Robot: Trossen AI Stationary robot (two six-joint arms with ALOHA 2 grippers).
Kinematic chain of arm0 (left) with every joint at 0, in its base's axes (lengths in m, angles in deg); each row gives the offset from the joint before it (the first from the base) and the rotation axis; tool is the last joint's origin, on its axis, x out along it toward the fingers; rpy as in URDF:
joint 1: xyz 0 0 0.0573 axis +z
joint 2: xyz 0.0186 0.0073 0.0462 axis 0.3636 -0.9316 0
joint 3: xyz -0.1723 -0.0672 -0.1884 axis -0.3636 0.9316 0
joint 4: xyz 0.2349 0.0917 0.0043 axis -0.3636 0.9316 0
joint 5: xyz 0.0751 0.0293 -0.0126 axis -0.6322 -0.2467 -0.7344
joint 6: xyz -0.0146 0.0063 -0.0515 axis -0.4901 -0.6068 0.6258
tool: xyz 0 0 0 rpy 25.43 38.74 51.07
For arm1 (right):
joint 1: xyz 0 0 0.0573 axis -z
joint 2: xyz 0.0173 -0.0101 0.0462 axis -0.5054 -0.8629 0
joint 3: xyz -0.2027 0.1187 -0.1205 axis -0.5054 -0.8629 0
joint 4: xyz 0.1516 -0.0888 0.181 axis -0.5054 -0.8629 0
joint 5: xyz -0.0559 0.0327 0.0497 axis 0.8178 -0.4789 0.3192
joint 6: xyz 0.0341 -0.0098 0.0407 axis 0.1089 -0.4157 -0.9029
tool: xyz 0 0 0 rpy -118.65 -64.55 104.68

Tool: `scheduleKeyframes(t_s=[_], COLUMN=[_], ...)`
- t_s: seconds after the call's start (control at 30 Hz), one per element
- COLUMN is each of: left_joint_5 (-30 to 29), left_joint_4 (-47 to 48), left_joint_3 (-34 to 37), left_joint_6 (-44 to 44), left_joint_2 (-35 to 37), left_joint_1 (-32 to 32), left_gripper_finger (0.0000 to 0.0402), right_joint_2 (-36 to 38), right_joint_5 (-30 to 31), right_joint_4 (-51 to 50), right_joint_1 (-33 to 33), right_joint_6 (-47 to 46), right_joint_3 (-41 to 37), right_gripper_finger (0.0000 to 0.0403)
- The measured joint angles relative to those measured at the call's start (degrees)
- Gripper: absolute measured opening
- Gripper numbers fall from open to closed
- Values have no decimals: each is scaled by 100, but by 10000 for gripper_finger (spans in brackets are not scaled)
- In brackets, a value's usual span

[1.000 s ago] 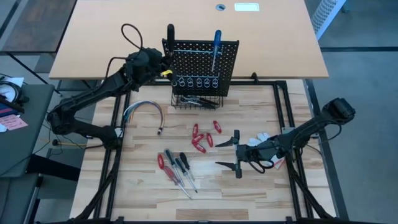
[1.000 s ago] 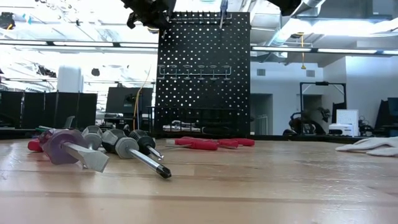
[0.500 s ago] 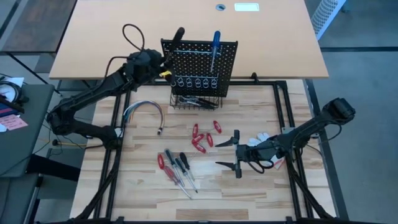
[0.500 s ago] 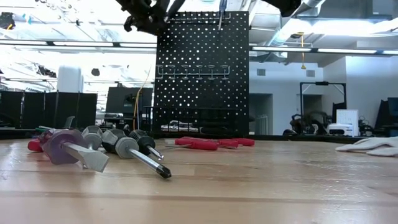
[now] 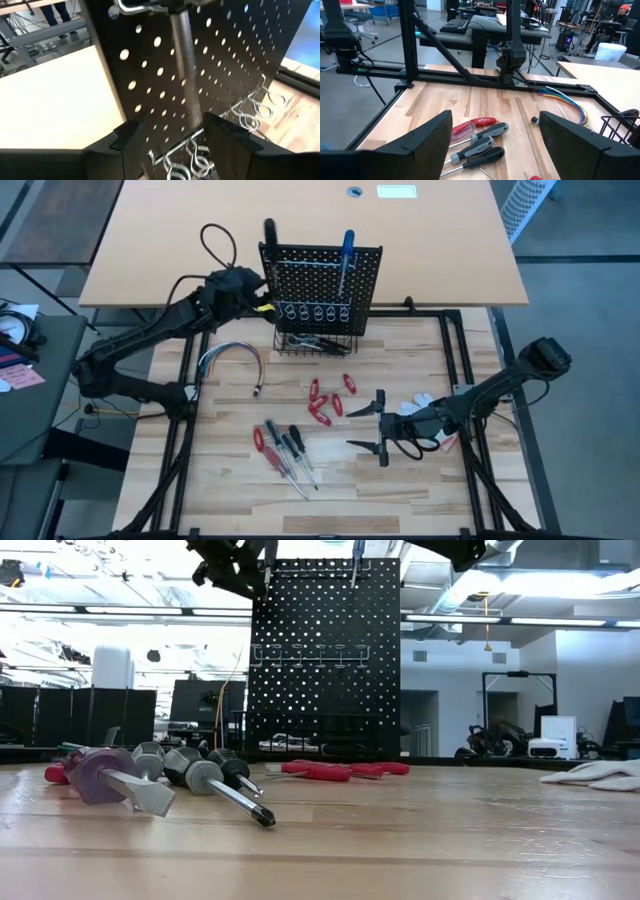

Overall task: Hang tools onto peg board
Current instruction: Hang the black screwdriver on the pegboard

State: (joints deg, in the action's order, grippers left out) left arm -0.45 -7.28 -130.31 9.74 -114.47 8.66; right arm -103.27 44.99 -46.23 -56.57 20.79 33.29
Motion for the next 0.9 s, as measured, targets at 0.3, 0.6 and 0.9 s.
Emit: scheduleKeyframes(t_s=[0.3, 0.6, 0.9], left_joint_5=[-263, -909, -1443], left_joint_4=[981, 639, -2178], left_joint_3=[10, 2253, 4984], left_joint_6=[-24, 695, 1260], left_joint_2=[470, 1477, 1393], left_joint_1=[-349, -2158, -5148], left_gripper_finger=[189, 189, 189], right_joint_2=[0, -384, -2070], right_joint_5=[0, -205, -947], right_joint_4=[-129, 329, -1108], right_joint_1=[0, 248, 898], right_joint_6=[-15, -697, -2274], right_joint_3=[0, -503, 937], right_gripper_finger=[306, 306, 306])
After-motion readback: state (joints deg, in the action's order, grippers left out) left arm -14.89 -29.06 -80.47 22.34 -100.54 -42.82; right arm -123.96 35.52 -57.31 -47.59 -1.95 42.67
